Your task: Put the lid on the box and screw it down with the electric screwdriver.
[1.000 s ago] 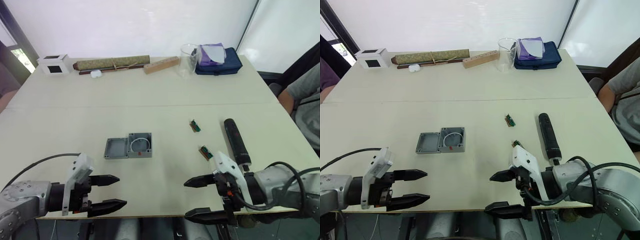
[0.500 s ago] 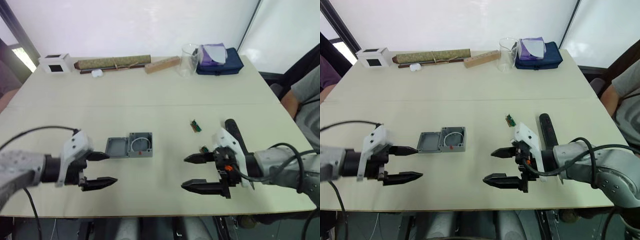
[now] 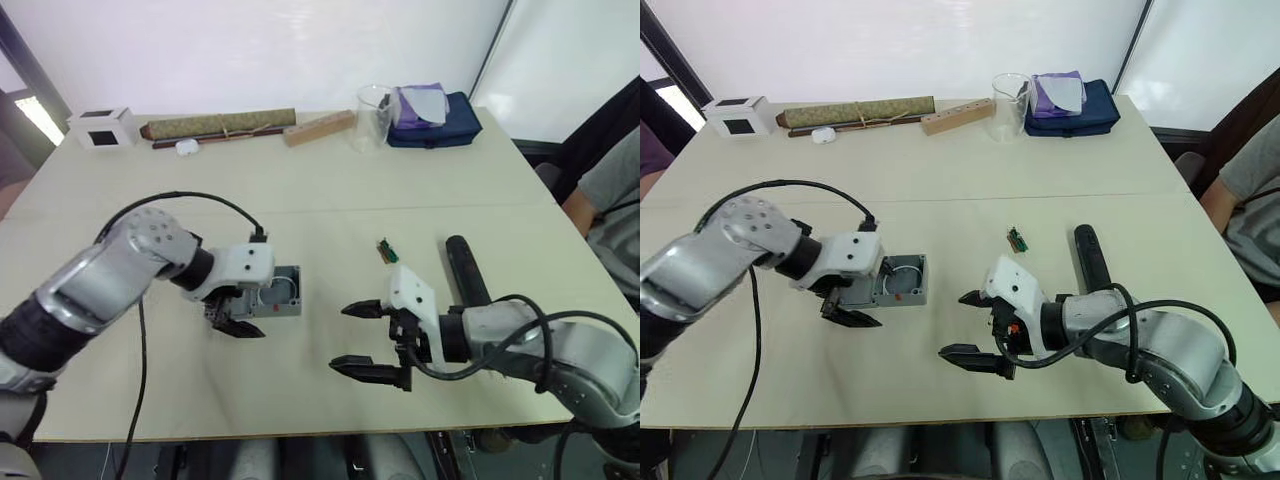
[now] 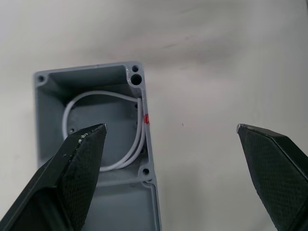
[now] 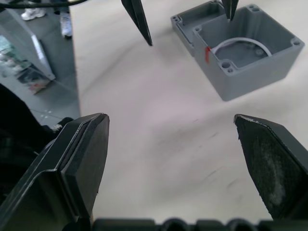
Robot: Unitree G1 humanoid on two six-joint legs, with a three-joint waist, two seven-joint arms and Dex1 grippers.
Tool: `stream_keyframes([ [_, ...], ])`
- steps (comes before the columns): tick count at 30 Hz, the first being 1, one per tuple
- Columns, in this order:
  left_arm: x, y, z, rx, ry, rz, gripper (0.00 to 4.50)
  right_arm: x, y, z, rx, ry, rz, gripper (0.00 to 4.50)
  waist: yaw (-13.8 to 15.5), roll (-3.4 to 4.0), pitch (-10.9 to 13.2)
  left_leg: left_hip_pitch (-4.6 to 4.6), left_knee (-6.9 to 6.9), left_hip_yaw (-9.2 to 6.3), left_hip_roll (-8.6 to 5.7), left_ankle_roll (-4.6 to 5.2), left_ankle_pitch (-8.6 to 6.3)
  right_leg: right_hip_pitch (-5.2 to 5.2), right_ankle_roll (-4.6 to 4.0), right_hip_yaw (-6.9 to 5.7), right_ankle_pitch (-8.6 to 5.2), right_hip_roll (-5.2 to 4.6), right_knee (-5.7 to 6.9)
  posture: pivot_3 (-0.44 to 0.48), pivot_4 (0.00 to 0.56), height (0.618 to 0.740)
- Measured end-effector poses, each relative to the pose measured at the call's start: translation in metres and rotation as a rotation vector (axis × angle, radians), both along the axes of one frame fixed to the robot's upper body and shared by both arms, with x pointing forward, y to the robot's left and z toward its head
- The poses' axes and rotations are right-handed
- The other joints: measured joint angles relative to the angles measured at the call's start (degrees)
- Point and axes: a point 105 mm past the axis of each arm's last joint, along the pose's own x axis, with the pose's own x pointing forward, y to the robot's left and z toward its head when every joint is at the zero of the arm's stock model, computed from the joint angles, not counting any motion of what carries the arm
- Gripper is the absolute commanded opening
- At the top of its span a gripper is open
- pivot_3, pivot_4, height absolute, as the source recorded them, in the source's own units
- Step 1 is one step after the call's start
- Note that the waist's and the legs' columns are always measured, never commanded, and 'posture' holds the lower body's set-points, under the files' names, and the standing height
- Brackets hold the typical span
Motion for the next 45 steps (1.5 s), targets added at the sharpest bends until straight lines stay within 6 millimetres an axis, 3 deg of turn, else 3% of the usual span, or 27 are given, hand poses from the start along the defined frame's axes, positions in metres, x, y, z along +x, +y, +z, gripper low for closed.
stream_keyframes([
  [5, 0.008, -0.010, -0.020, 0.026, 0.023, -0.006, 4.44, 0.002, 0.006, -0.001, 0.019, -0.021, -0.027, 4.50, 0.10, 0.00, 0.00, -0.02, 0.06, -0.02, 0.05, 0.00, 0.00, 0.00, 0.00, 0.01, 0.00, 0.05, 0.04, 0.000, 0.150, 0.740],
  [16, 0.015, -0.015, -0.031, 0.072, 0.008, -0.011, 0.12, 0.003, 0.007, 0.001, 0.025, -0.039, -0.064, 4.50, 0.18, 0.00, 0.00, 0.00, 0.07, -0.03, 0.06, 0.00, 0.00, 0.00, 0.00, 0.01, 0.00, 0.06, 0.06, 0.000, 0.150, 0.740],
  [26, 0.017, -0.022, -0.027, 0.060, 0.009, -0.030, 0.05, 0.002, 0.005, -0.001, 0.019, -0.021, -0.068, 4.50, 0.28, 0.01, -0.01, -0.01, 0.12, -0.04, 0.06, 0.00, 0.00, 0.02, 0.00, 0.00, 0.00, 0.06, 0.08, 0.000, 0.150, 0.740],
  [34, 0.015, -0.036, -0.009, 0.027, -0.015, -0.242, 0.05, 0.001, -0.009, 0.003, -0.006, -0.013, -0.094, 4.50, 0.15, 0.02, -0.01, 0.00, 0.14, -0.04, 0.06, 0.01, 0.00, 0.02, -0.01, 0.00, 0.01, 0.07, 0.09, 0.000, 0.150, 0.740],
  [45, 0.036, -0.058, -0.029, 0.052, -0.047, -0.336, 0.05, -0.004, -0.014, -0.002, -0.015, -0.010, -0.132, 4.50, 0.33, 0.01, -0.01, -0.02, 0.20, -0.04, 0.05, 0.01, 0.00, 0.02, 0.00, 0.01, 0.01, 0.07, 0.14, 0.000, 0.150, 0.740],
])
